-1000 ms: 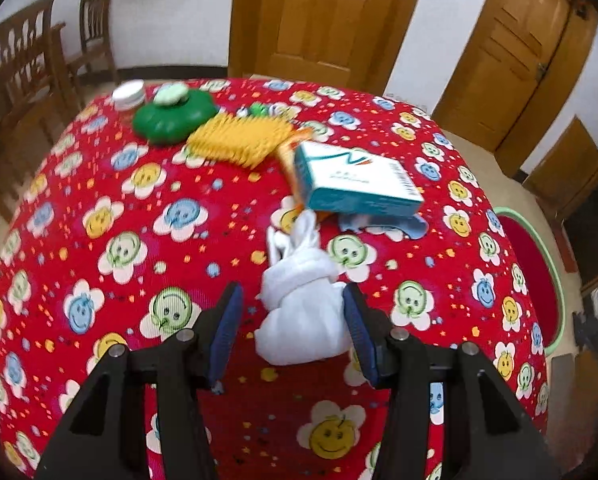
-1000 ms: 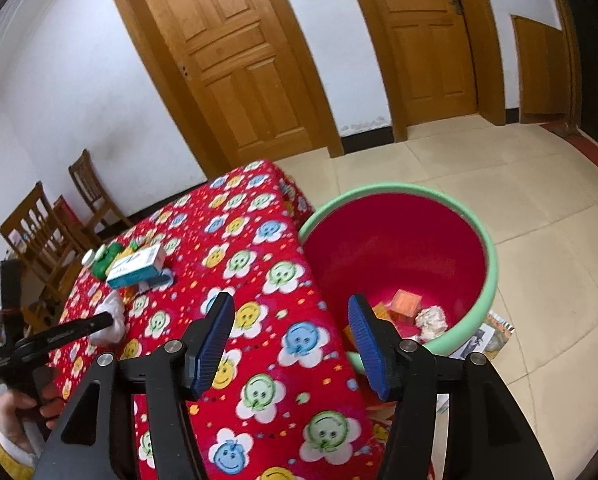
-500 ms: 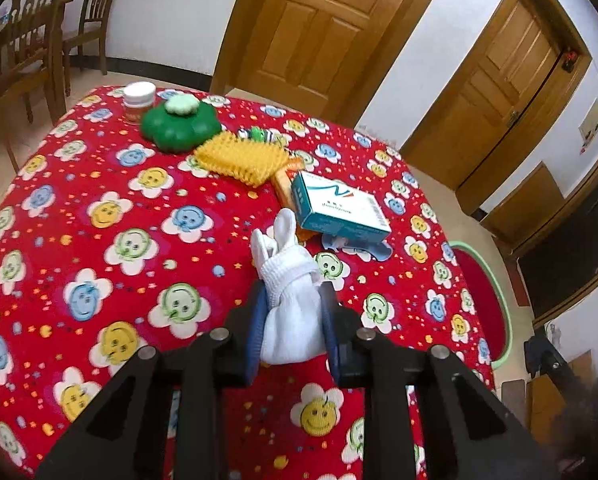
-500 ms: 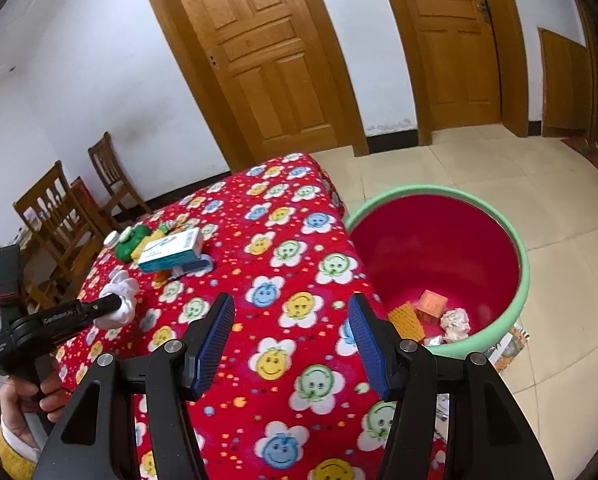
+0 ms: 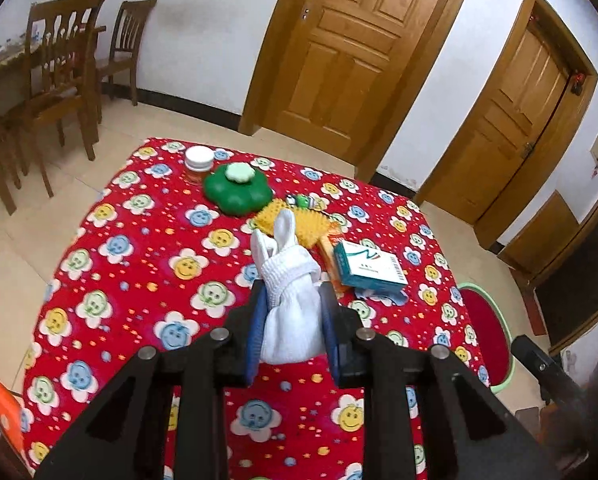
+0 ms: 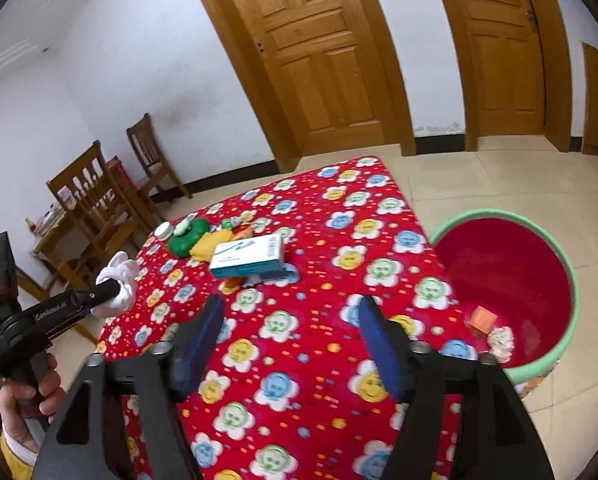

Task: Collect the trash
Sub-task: 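Grasp the blue-white medicine box with the right tool while the left tool holds the glove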

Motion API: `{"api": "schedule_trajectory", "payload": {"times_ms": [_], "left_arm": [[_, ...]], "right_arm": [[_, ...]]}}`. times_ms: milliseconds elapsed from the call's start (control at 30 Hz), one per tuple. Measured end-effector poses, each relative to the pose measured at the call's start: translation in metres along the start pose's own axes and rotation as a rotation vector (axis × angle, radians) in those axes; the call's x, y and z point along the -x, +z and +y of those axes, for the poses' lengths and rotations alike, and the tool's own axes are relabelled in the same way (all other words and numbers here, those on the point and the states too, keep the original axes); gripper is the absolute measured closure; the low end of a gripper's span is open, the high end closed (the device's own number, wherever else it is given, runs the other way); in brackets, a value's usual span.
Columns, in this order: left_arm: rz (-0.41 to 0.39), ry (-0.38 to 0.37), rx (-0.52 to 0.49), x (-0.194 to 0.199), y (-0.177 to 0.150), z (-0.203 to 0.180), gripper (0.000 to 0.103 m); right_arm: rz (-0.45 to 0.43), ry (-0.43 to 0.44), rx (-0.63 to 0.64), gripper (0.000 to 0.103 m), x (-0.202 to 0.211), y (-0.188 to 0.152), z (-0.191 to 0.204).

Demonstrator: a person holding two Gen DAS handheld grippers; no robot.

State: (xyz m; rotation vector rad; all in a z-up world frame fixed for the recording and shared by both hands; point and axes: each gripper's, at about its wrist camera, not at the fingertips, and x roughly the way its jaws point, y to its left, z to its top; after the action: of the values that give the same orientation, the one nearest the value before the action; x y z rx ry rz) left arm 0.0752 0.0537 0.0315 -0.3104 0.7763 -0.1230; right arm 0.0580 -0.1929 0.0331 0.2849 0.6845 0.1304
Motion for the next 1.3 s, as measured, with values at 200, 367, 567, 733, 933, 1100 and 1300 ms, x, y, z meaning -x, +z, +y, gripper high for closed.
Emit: {"api": "schedule_trajectory", "payload": {"times_ms": [200, 367, 567, 733, 933, 1100, 1300], "left_arm": [[0.007, -0.004, 0.001, -0.008, 0.002, 0.016, 0.077], [0.016, -0.006, 0.013, -0.024, 0.004, 0.029, 0.077], [0.027, -0.028, 0.018, -0.039, 0.005, 0.040, 0.077], [0.041, -0.057, 0.033, -0.052, 0.007, 0.048, 0.077], [0.079, -0.088, 0.025, -0.068, 0.007, 0.052, 0.077], [0.095, -0.106, 0.020, -0.076, 0.008, 0.054, 0.077], [0.102, -0.122, 0.032, -0.082, 0.006, 0.056, 0.077]], "right_arm": [[0.041, 0.007, 0.014, 0.025, -0.029, 0.008, 0.021], [0.074, 0.002, 0.037, 0.014, -0.060, 0.014, 0.036], [0.121, 0.012, 0.086, 0.000, -0.101, 0.014, 0.055], [0.146, -0.019, 0.124, 0.000, -0.130, 0.016, 0.073], [0.153, -0.081, 0.132, 0.000, -0.166, 0.024, 0.079], [0.171, -0.143, 0.140, 0.000, -0.187, 0.024, 0.079], [0.189, -0.171, 0.164, 0.000, -0.200, 0.021, 0.076]]}}
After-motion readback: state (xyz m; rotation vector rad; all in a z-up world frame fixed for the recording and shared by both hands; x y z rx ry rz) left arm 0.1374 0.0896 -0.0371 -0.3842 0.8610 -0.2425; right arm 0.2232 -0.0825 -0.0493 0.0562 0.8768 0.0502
